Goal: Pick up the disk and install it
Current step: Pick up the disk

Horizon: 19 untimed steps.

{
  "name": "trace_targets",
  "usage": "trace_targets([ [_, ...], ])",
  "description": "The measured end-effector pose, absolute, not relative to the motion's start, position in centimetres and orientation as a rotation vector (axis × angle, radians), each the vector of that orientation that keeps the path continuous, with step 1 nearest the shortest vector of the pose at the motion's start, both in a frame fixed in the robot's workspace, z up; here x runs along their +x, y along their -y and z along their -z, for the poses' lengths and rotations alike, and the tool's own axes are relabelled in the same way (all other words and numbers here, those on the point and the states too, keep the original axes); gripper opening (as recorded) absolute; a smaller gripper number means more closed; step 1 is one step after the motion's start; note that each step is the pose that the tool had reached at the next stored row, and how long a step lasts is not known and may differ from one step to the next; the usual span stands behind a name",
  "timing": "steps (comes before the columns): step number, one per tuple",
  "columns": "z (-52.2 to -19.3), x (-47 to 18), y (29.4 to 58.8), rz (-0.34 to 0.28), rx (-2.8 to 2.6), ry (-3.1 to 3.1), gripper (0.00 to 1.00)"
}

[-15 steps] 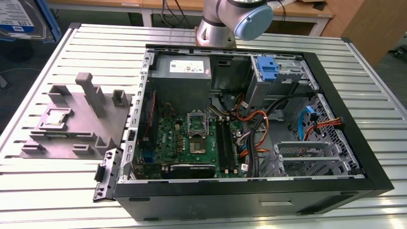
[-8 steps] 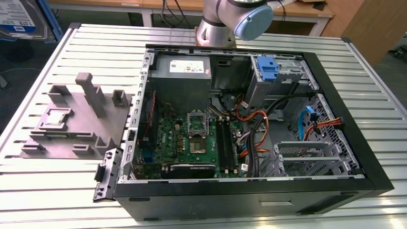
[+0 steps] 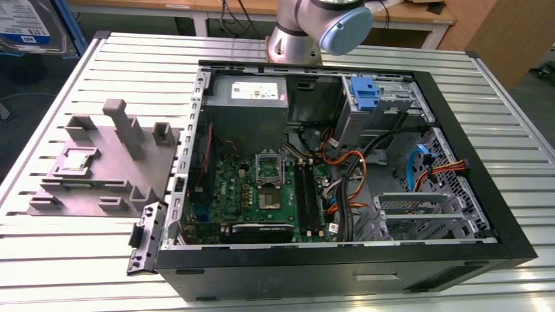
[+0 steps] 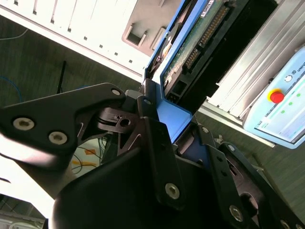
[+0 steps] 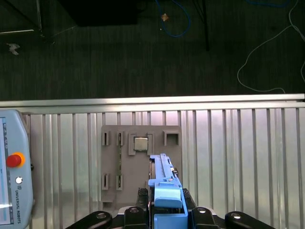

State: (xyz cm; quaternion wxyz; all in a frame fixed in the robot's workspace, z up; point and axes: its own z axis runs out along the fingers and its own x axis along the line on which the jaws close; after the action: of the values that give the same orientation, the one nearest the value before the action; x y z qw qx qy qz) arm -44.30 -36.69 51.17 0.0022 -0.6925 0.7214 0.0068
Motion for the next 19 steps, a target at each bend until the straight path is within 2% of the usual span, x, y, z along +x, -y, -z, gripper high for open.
trace_targets([
  [19,-51.17,-43.39,36.69,-0.021,-2.172,-2.263,0.37],
])
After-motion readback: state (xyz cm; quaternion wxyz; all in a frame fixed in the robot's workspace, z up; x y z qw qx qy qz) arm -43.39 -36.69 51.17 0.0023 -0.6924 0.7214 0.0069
